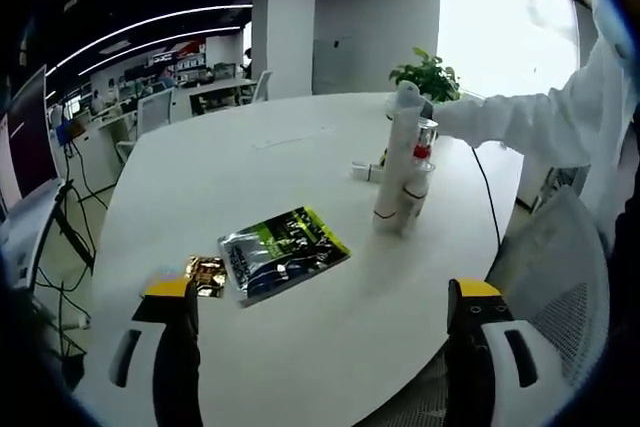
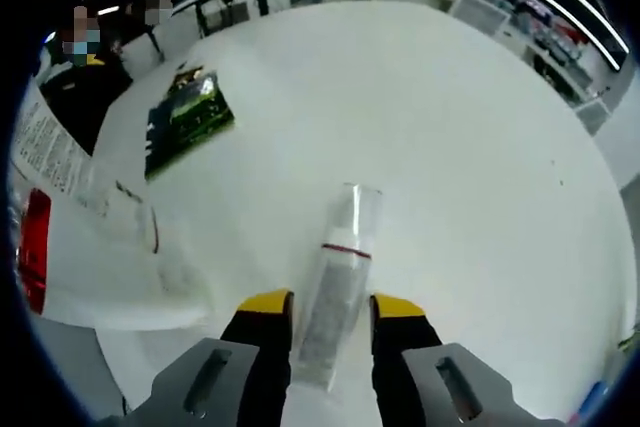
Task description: Arrange the skincare products in the storage area until every visible bottle or jar stands upright without overlapping.
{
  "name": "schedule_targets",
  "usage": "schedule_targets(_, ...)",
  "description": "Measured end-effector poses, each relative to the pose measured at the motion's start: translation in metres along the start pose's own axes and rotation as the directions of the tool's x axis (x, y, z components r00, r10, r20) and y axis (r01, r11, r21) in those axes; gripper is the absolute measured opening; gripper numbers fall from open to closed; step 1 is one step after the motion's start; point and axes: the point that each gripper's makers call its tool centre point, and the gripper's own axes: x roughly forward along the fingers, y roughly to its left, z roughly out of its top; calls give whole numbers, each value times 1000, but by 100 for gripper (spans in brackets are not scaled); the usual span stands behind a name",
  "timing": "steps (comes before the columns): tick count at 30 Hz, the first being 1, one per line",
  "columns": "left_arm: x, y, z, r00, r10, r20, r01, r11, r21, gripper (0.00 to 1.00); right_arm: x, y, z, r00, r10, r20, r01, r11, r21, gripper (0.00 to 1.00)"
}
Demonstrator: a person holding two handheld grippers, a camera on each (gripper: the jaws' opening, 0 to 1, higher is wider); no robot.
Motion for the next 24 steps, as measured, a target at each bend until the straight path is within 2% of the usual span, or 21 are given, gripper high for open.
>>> schedule_targets(6, -1, 2, -1, 1000, 12, 6, -12, 1000, -9, 98, 0, 0, 0, 1000, 0, 5, -1, 1000, 6, 22)
schedule_targets(9, -1, 1, -3, 1000, 12, 5, -12, 1000, -12, 98, 0, 0, 0, 1000, -3, 8, 3, 1000, 13, 17)
schedule_targets(12, 0, -3, -3, 1000, 4, 7, -4, 1000, -13, 98, -1, 0, -1, 1000, -7, 17, 6, 1000, 25, 16)
schedule_targets(20, -1, -7, 1, 1000, -3, 20, 3, 1000, -11, 97, -2, 0, -2, 997, -16, 79, 9, 996, 93, 14)
schedule_targets(24, 1, -9, 0, 1000, -13, 19, 13, 1000, -17, 97, -4, 1, -4, 993, -3, 122, -18, 985, 173, 14)
